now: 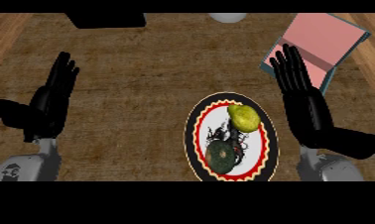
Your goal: Pick the pear from the plate and place it in the cardboard box
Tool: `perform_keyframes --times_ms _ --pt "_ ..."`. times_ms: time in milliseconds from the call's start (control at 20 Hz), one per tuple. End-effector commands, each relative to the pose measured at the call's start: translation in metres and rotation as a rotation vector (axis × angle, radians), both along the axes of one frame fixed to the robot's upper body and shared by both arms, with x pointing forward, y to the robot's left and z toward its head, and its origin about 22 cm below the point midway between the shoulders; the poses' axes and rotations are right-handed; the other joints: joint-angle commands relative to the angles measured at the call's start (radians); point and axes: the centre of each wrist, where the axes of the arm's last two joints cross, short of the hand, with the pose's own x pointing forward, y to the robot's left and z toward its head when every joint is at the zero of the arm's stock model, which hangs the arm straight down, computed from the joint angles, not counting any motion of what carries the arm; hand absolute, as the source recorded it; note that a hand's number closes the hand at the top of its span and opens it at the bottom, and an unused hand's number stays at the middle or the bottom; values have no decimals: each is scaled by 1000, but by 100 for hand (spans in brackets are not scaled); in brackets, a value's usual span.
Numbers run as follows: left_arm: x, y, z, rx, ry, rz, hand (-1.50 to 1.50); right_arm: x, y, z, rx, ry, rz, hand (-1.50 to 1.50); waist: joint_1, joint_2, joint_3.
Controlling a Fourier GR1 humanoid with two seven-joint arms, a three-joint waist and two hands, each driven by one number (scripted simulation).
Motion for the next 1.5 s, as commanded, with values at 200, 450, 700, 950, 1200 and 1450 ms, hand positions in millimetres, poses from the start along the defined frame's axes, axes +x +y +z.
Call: perform_keyframes --times_ms 200,450,700,950,1200,1450 --pt "16 -20 48 261 -192 -300 0 50 -67 11 180 100 201 -150 74 56 19" --pt "21 -34 46 297 -176 -428 0 64 -126 -2 -29 217 353 -150 107 78 16" --pt "17 -44 40 305 -180 -470 0 71 -157 -7 -104 83 496 -150 121 64 16" --pt "24 -44 41 300 -183 -476 0 88 -165 13 -228 -31 625 -150 113 58 14" --pt "24 -45 40 320 -183 -499 0 102 -150 53 -518 -6 796 -150 125 55 13" --pt "27 -30 38 309 -173 -465 0 109 -126 70 -676 -54 926 -150 112 48 11"
